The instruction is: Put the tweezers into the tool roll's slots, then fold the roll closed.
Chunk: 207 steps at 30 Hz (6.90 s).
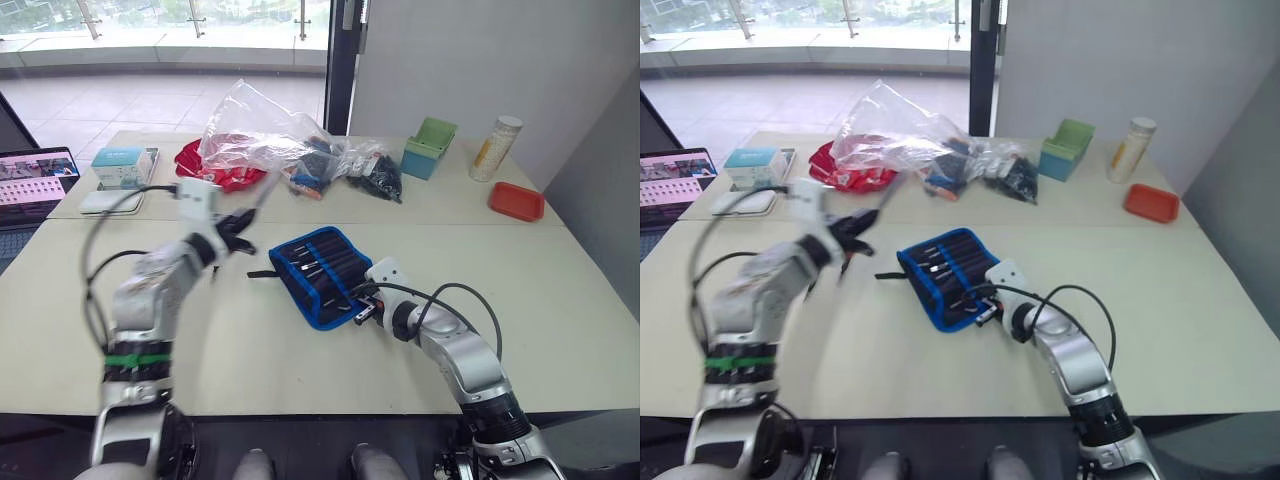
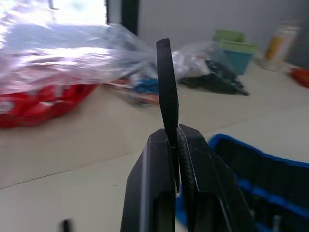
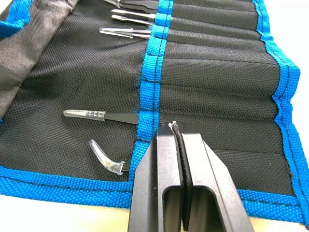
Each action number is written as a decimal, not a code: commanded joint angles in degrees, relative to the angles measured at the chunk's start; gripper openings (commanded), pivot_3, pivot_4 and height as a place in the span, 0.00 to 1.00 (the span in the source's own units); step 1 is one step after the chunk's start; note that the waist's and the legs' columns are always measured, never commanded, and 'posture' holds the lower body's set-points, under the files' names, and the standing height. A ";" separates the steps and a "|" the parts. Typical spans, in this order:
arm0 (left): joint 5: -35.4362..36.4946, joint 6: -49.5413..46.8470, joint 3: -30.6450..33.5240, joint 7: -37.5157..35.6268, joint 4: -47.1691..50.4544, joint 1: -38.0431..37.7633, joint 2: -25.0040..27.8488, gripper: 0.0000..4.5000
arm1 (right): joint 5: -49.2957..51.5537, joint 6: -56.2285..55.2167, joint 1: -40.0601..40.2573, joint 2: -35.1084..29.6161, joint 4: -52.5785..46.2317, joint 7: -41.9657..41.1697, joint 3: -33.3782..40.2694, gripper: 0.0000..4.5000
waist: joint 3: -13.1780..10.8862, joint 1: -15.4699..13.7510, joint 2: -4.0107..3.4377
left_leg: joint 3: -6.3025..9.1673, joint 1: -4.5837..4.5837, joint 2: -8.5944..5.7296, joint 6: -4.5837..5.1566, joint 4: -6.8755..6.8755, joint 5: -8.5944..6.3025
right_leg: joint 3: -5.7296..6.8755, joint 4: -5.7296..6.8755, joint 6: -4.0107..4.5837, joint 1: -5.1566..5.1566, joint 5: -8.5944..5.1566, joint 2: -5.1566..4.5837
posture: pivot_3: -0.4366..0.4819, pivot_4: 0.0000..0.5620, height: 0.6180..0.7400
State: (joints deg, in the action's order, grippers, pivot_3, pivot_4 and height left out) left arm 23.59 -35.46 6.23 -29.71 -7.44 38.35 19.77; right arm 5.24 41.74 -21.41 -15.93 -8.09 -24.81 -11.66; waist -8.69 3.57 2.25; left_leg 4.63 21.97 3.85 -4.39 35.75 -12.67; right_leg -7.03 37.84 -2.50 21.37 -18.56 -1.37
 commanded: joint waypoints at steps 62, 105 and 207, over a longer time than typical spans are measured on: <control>-5.23 -19.14 -20.61 -21.78 10.44 -1.14 18.09 0.00 | -0.85 3.11 3.78 1.88 0.12 4.49 0.49 0.00 | -0.27 0.27 -0.40 | -0.02 0.49 -0.04 0.04 0.03 -0.01 | -0.07 0.19 -0.02 0.60 0.01 -0.02 | 0.48 0.27 1.00; -15.70 -11.26 -30.40 -25.86 -8.48 15.34 7.35 0.00 | -0.51 4.33 5.97 2.78 -2.50 6.72 0.85 0.00 | -0.26 -1.04 -0.40 | -0.02 0.66 -0.09 0.03 0.18 0.01 | -0.06 0.25 -0.02 0.69 0.03 -0.02 | 0.48 0.27 1.00; -11.27 10.85 6.84 10.33 -1.64 -25.52 0.27 0.49 | -1.75 3.48 2.58 0.51 0.70 0.86 -0.66 0.00 | 0.38 -1.35 -1.21 | 0.00 -0.42 -0.14 0.03 0.08 0.00 | -0.04 0.17 -0.04 -0.34 0.00 -0.11 | 0.48 0.27 1.00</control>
State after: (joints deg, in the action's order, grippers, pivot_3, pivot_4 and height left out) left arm 11.60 -23.69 16.06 -18.28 -7.00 13.57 21.74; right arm 3.53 43.08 -19.78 -15.42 -9.48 -23.66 -10.81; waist -8.31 2.22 1.04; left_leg 4.63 21.55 3.72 -4.36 35.82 -12.67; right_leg -7.07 38.01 -2.55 21.03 -18.56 -1.49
